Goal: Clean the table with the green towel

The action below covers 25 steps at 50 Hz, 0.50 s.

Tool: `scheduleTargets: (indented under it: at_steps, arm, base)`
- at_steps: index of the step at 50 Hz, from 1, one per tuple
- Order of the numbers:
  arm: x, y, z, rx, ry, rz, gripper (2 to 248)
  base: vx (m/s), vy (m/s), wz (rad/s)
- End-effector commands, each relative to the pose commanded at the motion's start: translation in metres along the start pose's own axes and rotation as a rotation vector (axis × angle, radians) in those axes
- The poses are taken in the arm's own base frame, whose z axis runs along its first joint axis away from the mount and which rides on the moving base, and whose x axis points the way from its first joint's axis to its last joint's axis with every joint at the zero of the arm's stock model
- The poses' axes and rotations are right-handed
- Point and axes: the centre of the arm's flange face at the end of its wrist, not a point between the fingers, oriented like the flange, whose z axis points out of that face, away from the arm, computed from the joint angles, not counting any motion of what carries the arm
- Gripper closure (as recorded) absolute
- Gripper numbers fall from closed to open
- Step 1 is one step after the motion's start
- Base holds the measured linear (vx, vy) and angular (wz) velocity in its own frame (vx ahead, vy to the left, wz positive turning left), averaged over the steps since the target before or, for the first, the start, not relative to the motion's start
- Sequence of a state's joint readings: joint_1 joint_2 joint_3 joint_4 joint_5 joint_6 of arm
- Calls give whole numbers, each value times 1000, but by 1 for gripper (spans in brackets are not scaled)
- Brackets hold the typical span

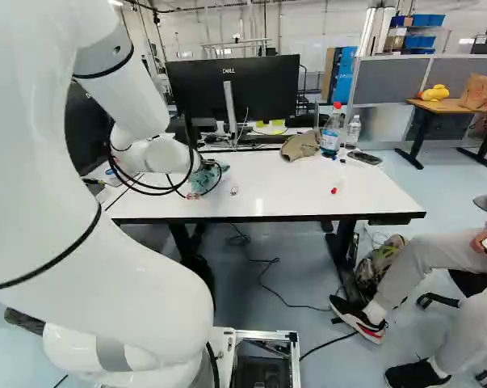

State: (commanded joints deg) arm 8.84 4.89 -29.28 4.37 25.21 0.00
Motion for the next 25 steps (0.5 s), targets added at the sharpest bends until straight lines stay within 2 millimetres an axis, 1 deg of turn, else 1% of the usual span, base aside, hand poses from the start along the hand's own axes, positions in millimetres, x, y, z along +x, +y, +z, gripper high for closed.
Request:
scheduleTargets:
  at_steps: [11,25]
  arm:
    - [15,-13,4,27,24,-13,225]
    - [30,-34,0,69,56,-34,225]
  base:
    - [0,0,0]
    - [0,0,0]
